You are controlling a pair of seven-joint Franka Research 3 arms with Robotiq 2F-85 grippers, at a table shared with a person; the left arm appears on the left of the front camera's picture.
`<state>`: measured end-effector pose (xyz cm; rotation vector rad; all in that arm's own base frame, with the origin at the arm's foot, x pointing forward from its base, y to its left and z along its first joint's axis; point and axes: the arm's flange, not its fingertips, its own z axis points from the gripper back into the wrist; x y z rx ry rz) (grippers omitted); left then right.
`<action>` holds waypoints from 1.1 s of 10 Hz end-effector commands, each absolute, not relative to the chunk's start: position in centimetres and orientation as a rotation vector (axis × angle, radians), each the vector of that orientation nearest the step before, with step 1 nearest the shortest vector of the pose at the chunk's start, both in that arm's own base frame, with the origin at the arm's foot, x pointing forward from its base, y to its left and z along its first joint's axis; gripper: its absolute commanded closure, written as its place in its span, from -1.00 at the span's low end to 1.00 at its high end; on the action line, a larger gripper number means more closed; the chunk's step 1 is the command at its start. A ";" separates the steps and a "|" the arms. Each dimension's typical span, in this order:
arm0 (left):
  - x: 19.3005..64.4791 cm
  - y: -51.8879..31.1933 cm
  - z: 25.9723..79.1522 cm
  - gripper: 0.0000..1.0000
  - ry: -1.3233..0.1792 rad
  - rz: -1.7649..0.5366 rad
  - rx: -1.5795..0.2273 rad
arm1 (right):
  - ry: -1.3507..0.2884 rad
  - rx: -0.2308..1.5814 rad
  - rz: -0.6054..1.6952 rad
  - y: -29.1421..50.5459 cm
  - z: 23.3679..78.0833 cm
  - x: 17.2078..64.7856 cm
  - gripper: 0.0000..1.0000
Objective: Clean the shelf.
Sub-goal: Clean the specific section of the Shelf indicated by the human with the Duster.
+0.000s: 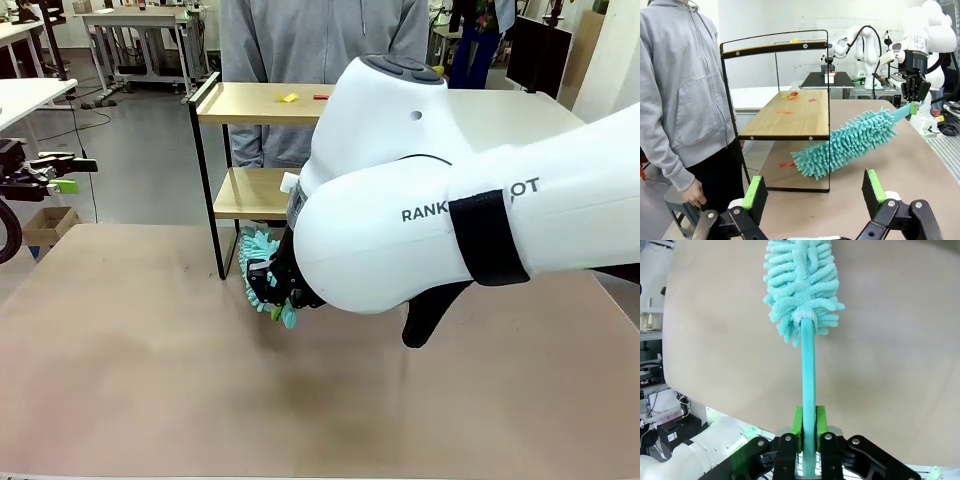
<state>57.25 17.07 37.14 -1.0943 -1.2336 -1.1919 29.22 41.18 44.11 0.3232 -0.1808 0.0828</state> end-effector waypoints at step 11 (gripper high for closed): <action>57.1 17.1 37.5 -1.00 -1.240 -1.196 -1.091 | -0.428 0.257 -0.066 52.3 40.5 32.0 0.74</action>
